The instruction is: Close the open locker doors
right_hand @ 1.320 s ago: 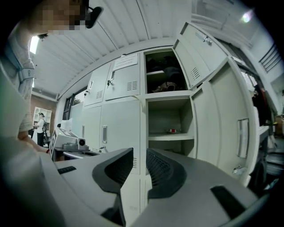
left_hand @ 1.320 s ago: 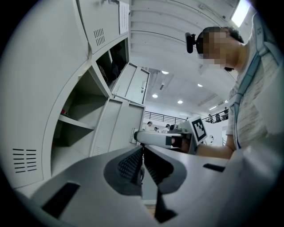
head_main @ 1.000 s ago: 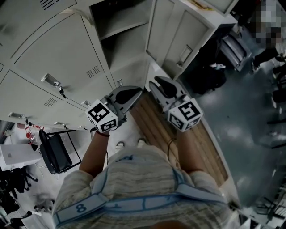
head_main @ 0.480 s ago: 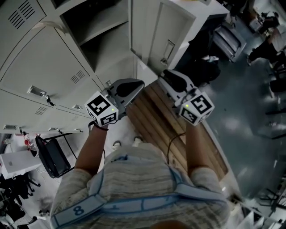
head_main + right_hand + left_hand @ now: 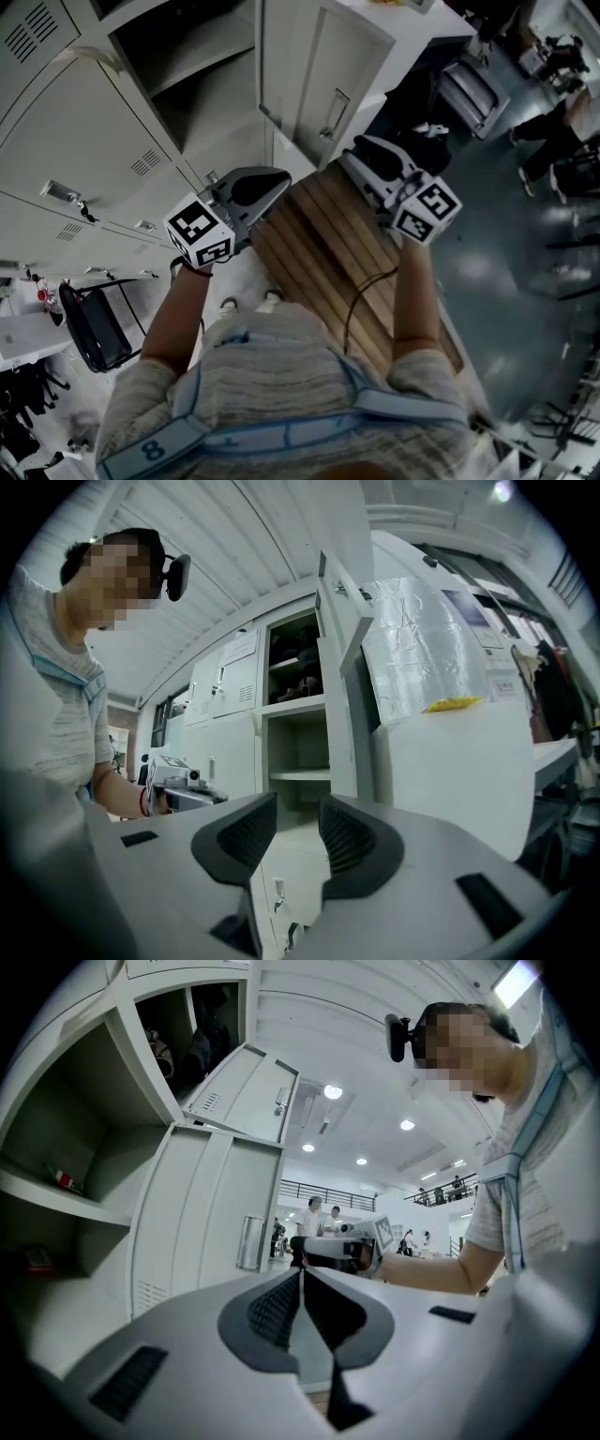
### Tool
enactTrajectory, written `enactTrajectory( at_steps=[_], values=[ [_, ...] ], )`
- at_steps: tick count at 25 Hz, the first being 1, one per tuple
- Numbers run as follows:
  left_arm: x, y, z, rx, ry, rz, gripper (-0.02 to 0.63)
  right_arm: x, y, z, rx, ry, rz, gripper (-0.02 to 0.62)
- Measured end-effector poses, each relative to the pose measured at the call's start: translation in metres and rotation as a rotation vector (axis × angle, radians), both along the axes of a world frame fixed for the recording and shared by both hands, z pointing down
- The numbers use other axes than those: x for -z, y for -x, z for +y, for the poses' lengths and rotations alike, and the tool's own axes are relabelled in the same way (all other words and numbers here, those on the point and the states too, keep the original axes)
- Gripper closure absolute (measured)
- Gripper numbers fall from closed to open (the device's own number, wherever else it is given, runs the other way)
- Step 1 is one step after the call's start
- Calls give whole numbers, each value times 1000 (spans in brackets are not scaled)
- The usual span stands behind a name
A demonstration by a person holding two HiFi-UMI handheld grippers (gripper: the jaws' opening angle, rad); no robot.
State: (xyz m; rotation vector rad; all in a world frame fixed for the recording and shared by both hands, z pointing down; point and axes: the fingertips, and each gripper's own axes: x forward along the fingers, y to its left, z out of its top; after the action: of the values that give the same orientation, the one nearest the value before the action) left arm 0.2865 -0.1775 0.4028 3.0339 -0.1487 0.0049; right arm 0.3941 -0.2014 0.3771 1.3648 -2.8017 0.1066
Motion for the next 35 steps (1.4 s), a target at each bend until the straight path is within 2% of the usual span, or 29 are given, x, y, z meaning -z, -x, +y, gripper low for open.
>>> enactTrajectory(
  at_steps=[14,18,24,35],
  values=[
    [8,-21,-7,-12,10,24,601,-4,-19,-44,37,13,60,479],
    [8,-21,-7,-12,16,24,601,-3,-19,-51,106,15,52,479],
    [5,-14,-7,-6,18,10,601,-1,-15,-56,269,27,12,479],
    [7,-5,-9,8,18,17,601,-2,4,-57,330,25,50,479]
  ],
)
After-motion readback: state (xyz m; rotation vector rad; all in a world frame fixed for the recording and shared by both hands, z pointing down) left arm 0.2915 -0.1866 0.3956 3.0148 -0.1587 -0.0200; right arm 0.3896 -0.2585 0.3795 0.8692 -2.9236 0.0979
